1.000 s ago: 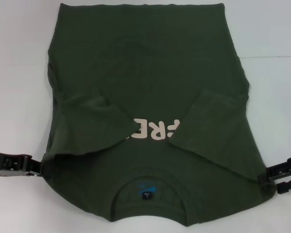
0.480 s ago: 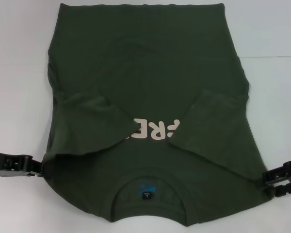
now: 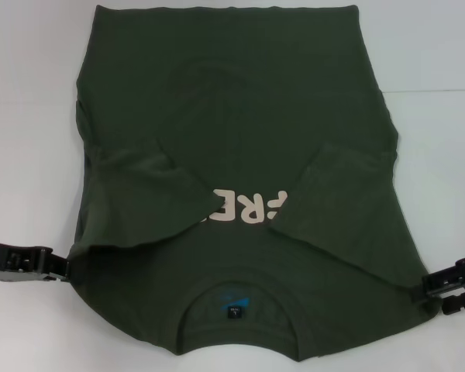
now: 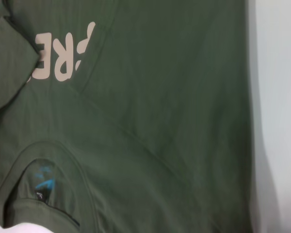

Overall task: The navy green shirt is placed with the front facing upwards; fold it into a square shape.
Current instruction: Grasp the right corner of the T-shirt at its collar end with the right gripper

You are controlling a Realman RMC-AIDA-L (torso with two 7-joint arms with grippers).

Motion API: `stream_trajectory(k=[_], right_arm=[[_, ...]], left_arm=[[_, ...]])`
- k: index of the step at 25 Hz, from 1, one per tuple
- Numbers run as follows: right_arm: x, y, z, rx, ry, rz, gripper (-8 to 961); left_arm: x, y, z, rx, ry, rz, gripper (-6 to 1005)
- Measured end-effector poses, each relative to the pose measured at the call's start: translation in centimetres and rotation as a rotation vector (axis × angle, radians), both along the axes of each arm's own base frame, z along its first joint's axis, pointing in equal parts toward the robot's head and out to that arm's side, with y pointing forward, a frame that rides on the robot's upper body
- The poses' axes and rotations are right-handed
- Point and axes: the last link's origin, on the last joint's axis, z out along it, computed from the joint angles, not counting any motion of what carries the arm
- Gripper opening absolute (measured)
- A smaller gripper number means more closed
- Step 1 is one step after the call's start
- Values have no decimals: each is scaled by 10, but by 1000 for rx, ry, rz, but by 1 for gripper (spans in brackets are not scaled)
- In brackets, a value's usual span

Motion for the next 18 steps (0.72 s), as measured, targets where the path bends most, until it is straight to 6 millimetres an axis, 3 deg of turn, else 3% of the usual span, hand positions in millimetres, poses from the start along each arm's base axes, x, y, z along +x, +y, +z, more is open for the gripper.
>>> stream_trajectory(k=[18], right_arm=[[-2, 0, -7, 1, 7, 9, 783]], left_arm=[[1, 0, -1, -4, -3, 0, 51]])
